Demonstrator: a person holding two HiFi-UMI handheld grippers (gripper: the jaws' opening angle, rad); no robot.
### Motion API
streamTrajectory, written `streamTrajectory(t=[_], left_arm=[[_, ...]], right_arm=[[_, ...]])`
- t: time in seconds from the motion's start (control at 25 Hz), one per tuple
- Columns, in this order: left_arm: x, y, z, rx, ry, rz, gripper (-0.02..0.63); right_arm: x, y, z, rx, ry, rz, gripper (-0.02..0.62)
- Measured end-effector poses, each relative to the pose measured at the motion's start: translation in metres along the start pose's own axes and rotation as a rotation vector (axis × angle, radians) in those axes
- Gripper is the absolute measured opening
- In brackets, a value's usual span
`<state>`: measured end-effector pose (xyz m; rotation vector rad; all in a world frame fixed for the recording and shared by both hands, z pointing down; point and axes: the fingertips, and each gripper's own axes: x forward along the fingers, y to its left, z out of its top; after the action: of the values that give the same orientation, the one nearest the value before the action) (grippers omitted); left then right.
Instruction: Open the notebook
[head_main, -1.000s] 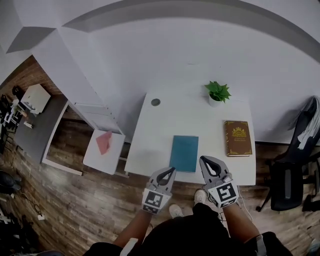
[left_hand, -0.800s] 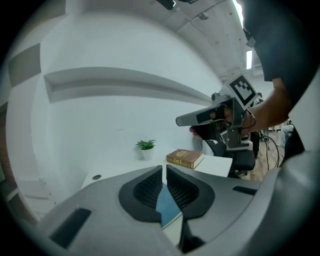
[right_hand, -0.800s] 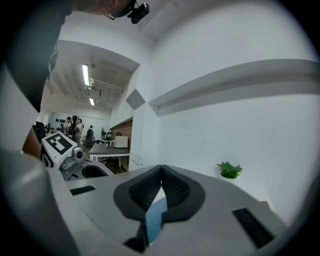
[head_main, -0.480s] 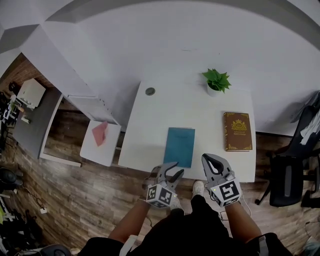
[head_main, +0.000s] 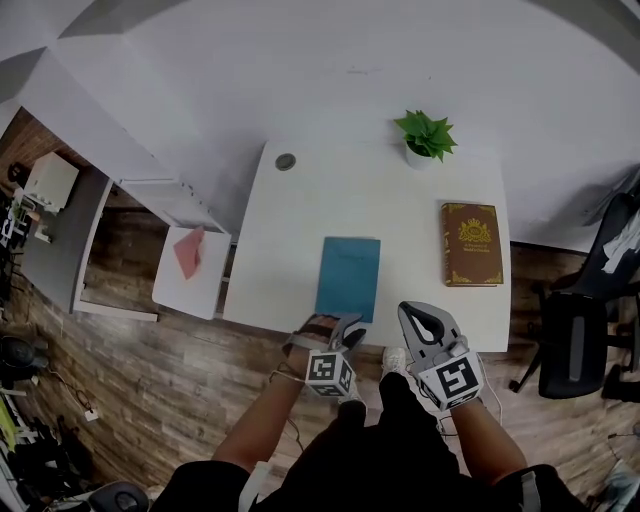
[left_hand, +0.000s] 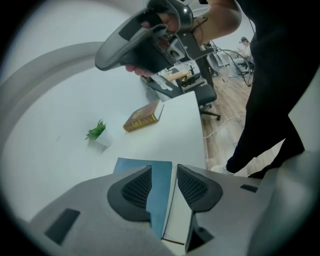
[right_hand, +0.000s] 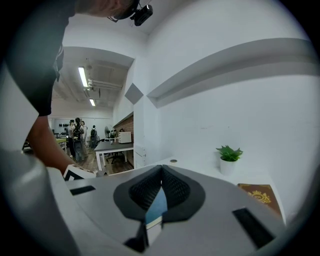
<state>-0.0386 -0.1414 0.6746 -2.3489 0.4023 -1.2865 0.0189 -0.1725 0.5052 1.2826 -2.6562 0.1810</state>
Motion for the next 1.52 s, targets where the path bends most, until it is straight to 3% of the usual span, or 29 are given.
streamTrajectory(t=[0.36,0.64,0.88,1.16,1.52], left_arm=[[0.038,-0.013,-0.017,0.037,0.123,-0.086,0.147],[0.046,-0.015,-0.017,0.041,0.154,-0.154,0.106],[0.045,-0.016,-0.016,0.031,0.144,-0.158,0.058],[0.037,-0.013,-0.012,-0.025,0.108,-0.120,0.019],[0.003,0.018,0.000,-0.183,0.001,0.062,0.006]], right_arm=[[-0.003,-0.014,-0.013,0.020,0.009,0.003,0.002],[-0.001,-0.018,-0.019,0.043,0.031,0.015,0.002],[0.000,-0.017,-0.019,0.029,0.077,0.023,0.002],[0.001,-0.016,-0.018,0.029,0.017,0.020,0.002],[0.006,-0.004,-0.008,0.028,0.001,0.030,0.002]])
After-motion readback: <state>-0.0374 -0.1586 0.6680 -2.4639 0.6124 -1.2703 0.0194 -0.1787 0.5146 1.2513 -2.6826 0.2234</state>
